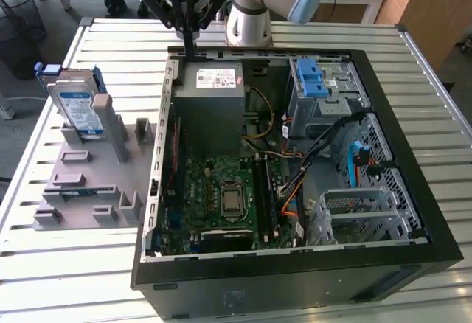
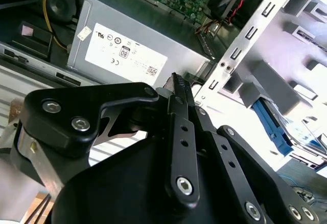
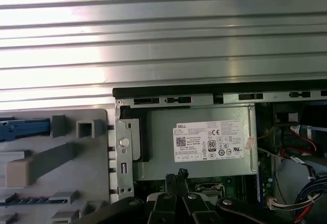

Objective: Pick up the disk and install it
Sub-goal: 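Reach for the disk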

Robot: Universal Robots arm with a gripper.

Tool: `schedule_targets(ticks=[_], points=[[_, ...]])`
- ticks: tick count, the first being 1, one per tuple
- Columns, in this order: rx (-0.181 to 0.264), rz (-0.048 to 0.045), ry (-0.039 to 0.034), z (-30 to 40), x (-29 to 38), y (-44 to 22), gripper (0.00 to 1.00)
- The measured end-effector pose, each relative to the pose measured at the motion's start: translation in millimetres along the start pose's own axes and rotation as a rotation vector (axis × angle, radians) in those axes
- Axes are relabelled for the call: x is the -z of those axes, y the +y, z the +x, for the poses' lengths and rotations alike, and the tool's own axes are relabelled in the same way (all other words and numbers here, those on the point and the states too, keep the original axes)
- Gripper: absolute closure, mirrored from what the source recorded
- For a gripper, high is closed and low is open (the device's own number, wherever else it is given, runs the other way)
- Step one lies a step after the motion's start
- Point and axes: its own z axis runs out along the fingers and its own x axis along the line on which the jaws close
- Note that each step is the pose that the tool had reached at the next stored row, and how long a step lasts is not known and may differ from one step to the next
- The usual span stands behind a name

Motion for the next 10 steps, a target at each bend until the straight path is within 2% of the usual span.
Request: schedule_targets(ticks=[10], points=[[0.0, 0.0, 0.0, 11.3, -0.5, 0.5, 0.89]])
